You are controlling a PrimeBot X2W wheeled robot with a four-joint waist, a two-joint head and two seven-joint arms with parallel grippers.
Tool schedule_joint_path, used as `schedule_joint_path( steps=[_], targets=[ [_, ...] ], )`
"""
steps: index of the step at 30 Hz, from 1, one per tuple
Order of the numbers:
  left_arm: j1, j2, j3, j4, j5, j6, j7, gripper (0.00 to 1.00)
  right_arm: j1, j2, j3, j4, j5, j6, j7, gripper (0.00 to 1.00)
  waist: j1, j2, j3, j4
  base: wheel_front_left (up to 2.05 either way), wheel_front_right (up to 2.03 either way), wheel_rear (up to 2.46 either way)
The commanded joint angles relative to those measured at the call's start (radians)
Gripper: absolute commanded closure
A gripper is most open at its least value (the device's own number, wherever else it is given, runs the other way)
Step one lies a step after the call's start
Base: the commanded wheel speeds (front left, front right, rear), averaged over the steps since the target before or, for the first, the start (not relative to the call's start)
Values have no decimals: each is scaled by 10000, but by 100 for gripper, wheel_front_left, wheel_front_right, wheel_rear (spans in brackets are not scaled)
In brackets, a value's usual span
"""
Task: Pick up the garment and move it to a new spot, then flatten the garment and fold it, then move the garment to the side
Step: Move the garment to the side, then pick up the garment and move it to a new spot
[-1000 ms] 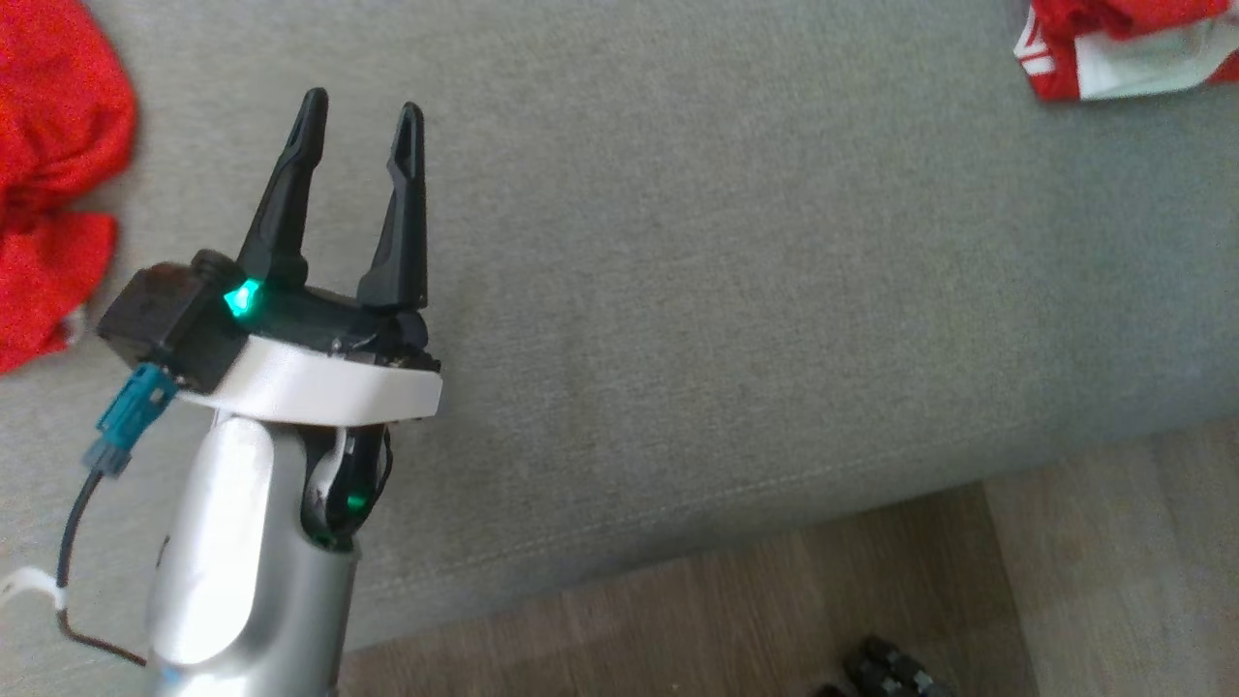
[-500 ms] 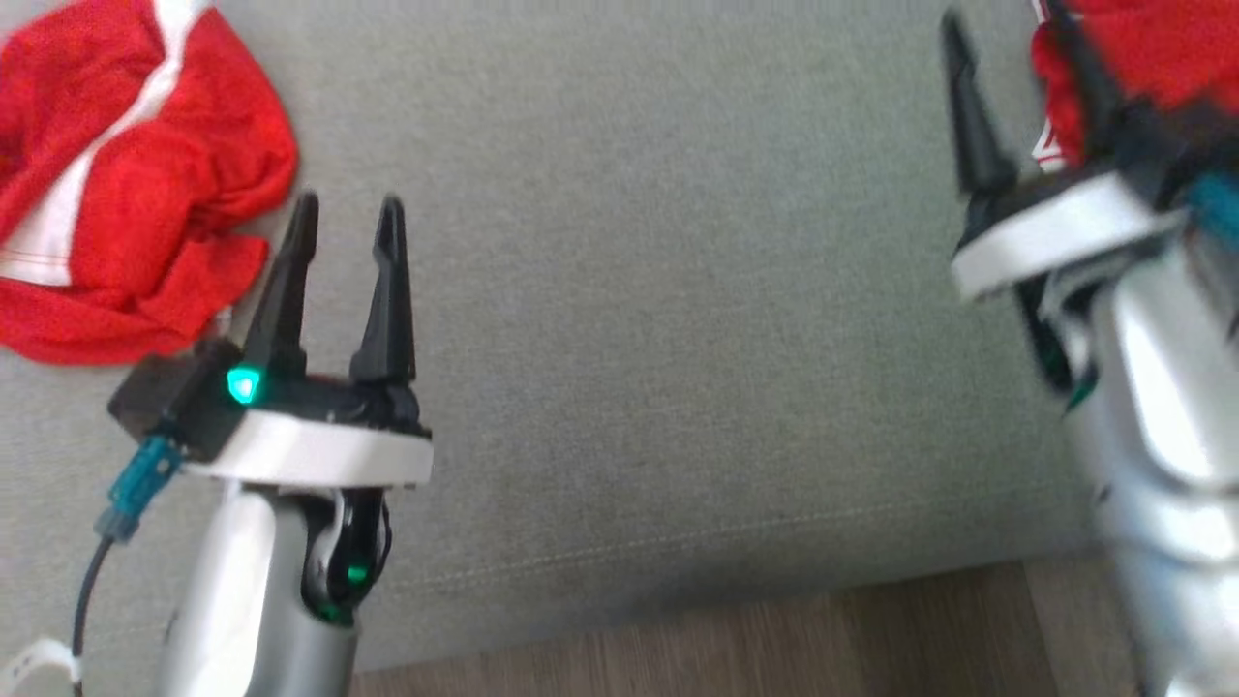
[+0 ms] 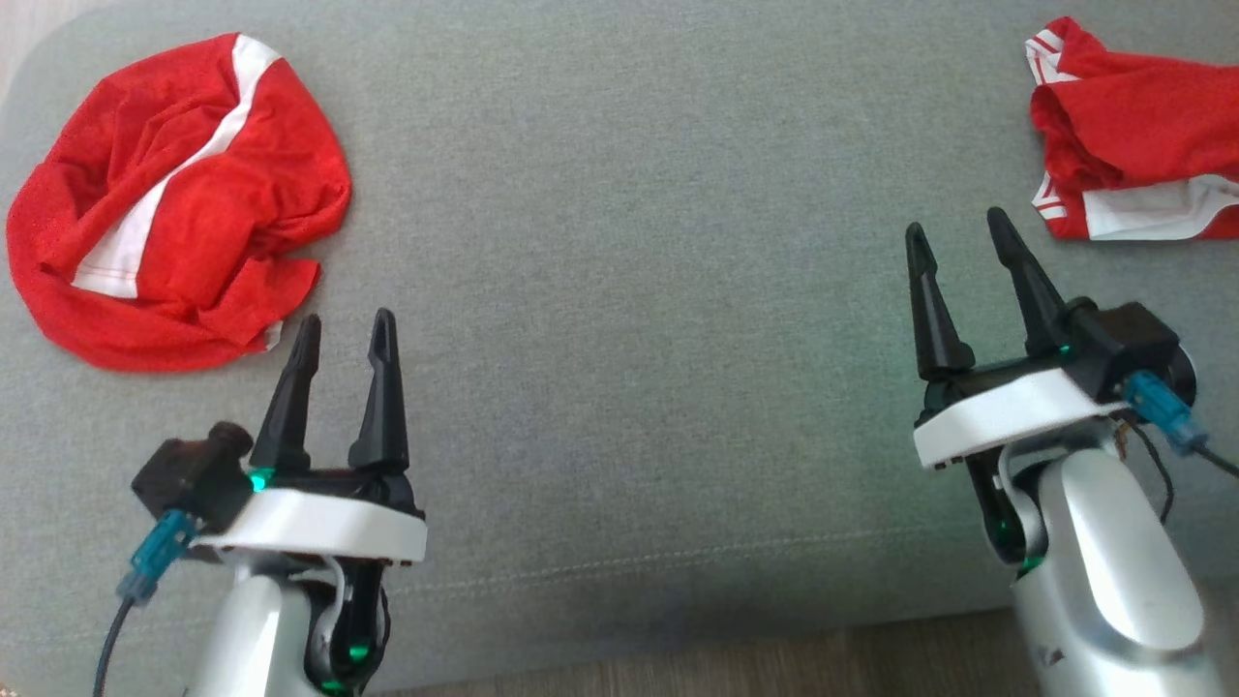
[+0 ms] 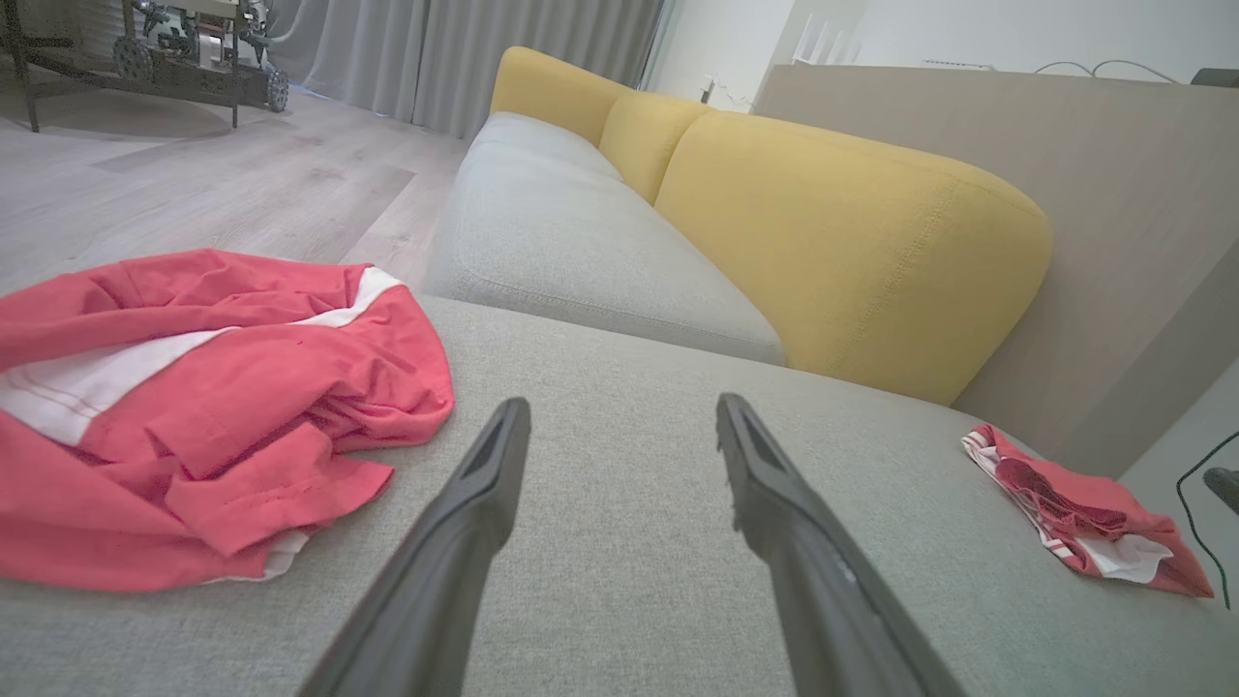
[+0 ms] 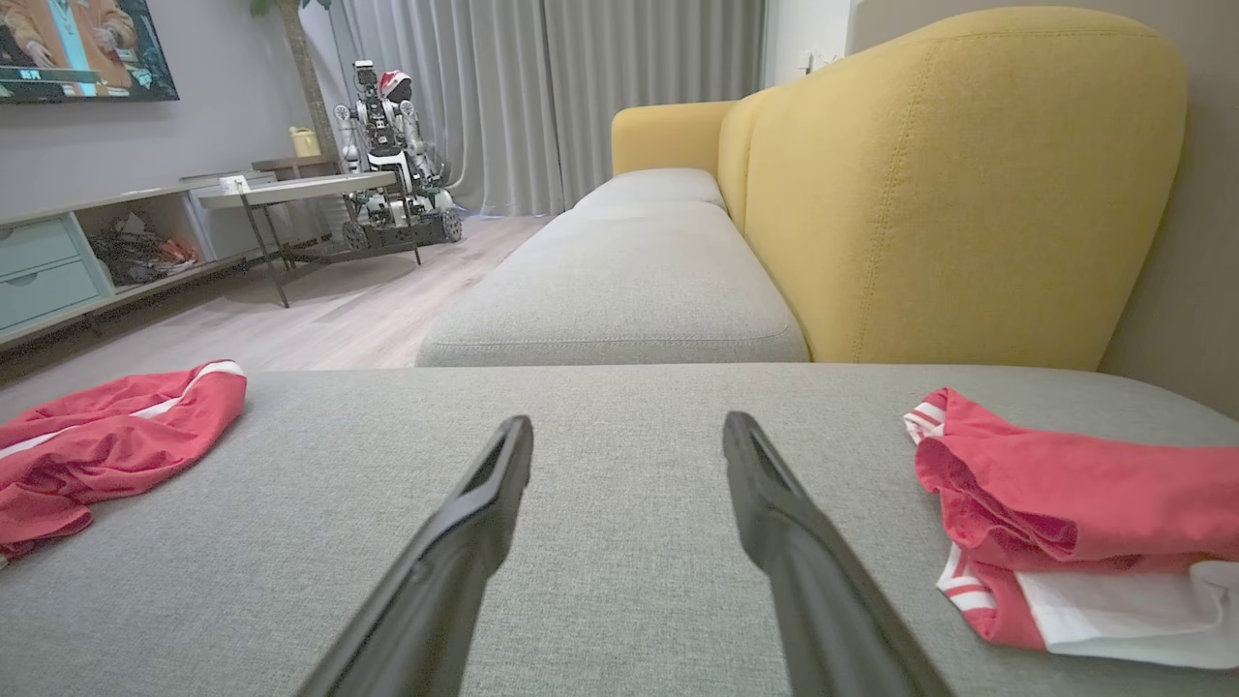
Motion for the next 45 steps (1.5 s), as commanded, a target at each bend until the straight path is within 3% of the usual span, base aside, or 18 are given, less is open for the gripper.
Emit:
schedule_joint_path(
  steps=[1, 9, 30, 38, 45],
  targets=[
    [-145, 66, 322, -298, -7, 50, -51, 0, -90, 141, 143, -425, -94, -2, -62, 0, 0, 0, -5, 11, 0, 0, 0],
    [-86, 66, 250, -451, -113, 101, -51, 0, 249, 266, 250, -642, -575, -2, -62, 0, 0, 0, -90, 64, 0, 0, 0],
    [-161, 66, 296, -598, -31, 15, -51, 0, 339, 295, 271, -590, -476, -2, -62, 0, 0, 0, -47, 237, 0, 0, 0],
    [-301, 66, 311, -710, -148, 107, -51, 0, 320, 295, 459, -601, -529, -2, -62, 0, 0, 0, 80, 1081, 0, 0, 0],
    [-186, 66, 423, -833, -291, 244, -51, 0, 413, 240, 830, -516, -599, -2, -62, 0, 0, 0, 29, 2401, 0, 0, 0]
  ],
)
